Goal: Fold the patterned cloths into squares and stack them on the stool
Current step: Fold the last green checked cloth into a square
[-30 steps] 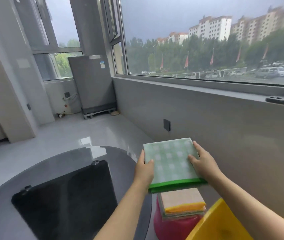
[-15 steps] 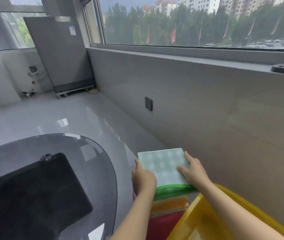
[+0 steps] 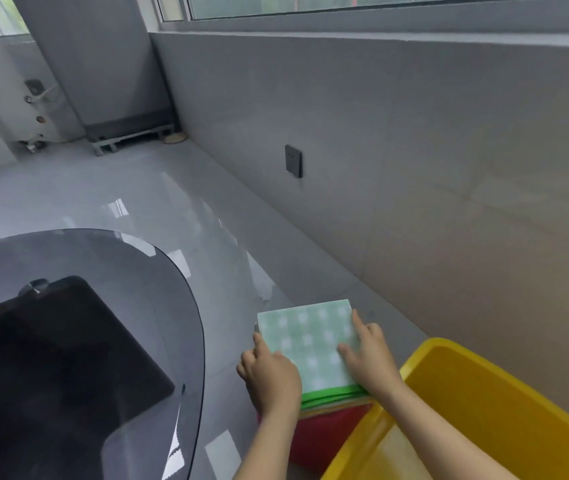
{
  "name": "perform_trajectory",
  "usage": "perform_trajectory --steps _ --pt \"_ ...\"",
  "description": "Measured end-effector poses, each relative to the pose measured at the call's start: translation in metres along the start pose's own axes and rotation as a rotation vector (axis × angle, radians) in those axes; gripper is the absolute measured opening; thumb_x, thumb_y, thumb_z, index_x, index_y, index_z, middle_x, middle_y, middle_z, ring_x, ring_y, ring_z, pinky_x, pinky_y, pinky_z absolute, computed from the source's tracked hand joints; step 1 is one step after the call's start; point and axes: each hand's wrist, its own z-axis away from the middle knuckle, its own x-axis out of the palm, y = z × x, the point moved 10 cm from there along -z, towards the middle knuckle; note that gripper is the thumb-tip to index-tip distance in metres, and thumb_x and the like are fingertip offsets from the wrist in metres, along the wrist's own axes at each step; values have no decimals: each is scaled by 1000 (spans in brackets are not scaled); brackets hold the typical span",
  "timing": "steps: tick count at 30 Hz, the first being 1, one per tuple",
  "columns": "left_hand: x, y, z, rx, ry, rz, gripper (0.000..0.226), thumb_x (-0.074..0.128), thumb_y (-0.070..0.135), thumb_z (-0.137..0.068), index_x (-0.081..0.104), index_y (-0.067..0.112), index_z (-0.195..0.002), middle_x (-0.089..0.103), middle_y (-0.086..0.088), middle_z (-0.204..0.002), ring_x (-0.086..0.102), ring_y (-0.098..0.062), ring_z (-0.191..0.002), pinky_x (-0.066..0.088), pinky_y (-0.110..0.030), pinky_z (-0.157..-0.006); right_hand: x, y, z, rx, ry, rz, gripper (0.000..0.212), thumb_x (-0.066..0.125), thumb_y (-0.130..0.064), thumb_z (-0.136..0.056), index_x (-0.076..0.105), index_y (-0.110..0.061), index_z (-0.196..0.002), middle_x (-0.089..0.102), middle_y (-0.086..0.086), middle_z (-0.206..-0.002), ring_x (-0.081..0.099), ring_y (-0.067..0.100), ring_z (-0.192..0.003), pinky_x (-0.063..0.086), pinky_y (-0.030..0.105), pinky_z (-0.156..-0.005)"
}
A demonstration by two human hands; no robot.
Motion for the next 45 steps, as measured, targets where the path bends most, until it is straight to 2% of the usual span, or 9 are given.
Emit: perform_trajectory --steps 8,12,15,19,24,30,34,42,45 --pt "3 -11 1 -36 17 30 53 44 13 -95 32 15 -147 39 -10 -129 30 -27 -121 39 -39 -95 6 5 0 -8 10 41 69 51 -24 -94 10 -20 -150 33 -3 -105 46 12 -86 38 22 -70" --pt "7 -18 -1 -108 -62 86 53 41 15 -97 29 24 -148 32 -8 -138 33 -29 -123 38 -42 -95 8 9 -5 20 10 210 69 47 -33 -95 8 -21 -150 34 2 -121 38 20 -115 37 31 -97" --pt "14 -27 -6 -159 -147 59 50 39 22 -98 28 24 -147 34 -13 -140 38 -35 -123 39 -44 -96 12 27 -7 111 -29 270 66 41 -41 -95 4 -30 -149 35 11 -135 32 31 -126 30 39 -104" --pt "21 -41 -9 -270 -216 60 47 41 31 -98 34 18 -142 31 -18 -140 39 -41 -121 38 -43 -98 28 37 -9 116 -125 87 64 35 -36 -98 -2 -30 -150 43 15 -141 42 34 -126 38 40 -98" --pt "21 -54 -7 -368 -257 98 56 41 44 -96 35 10 -141 29 -22 -139 43 -40 -119 39 -44 -97 29 41 -11 269 -172 77 55 34 -38 -98 33 -1 -139 46 18 -137 45 33 -123 39 36 -98" --pt "11 -46 0 -342 -268 191 60 32 44 -100 41 -3 -136 47 -22 -136 50 -36 -118 42 -38 -97 29 32 0 290 -236 -95 47 32 -39 -99 51 -9 -129 59 10 -123 55 26 -111 41 30 -88" --pt "-3 -29 13 -314 -248 332 57 36 39 -101 40 -6 -136 48 -21 -136 48 -36 -122 40 -37 -96 20 28 20 387 -262 -345 45 37 -41 -98 55 -7 -122 63 6 -109 61 23 -100 47 33 -91" --pt "-35 37 59 -198 -276 533 57 43 37 -98 35 2 -142 43 -12 -144 41 -30 -131 35 -37 -105 -65 -6 70 357 -194 -497 35 41 -38 -98 56 -10 -111 67 7 -101 66 24 -91 53 38 -84" --pt "-47 60 90 -162 -337 544 53 42 34 -99 40 -2 -138 51 -6 -126 47 -24 -113 37 -30 -92 -101 -15 100 300 -188 -559 33 41 -36 -99 55 -10 -114 68 8 -104 67 23 -89 56 34 -71"
